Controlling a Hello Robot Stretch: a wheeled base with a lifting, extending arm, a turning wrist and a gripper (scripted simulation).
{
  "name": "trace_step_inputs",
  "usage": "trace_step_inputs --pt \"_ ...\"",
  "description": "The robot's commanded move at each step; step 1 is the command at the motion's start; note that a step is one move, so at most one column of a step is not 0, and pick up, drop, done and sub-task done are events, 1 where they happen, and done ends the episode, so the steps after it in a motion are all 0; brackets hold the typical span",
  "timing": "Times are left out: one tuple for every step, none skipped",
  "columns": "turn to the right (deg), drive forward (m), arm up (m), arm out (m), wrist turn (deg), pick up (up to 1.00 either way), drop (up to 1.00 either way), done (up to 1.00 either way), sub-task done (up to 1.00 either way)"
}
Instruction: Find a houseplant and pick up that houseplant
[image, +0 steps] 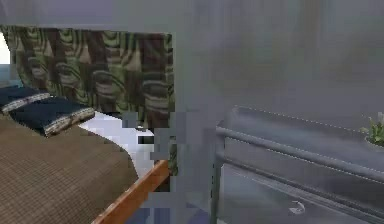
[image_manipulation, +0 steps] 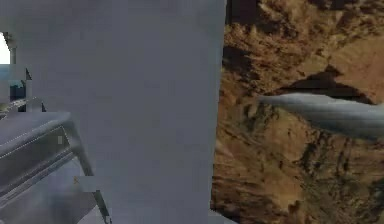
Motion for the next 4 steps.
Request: trace_step_inputs --pt "30.0 0.0 0.0 0.0 0.0 0.0 0.0 0.0 0.0" --pt "0.0 0.15 0.0 0.0 0.0 0.0 0.0 0.0 0.0" --pt "-45.0 0.0 0.0 0.0 0.0 0.0 0.0 0.0 0.0" --pt "-24.0 0.0 0.0 0.0 0.0 0.0 0.0 0.0 0.0"
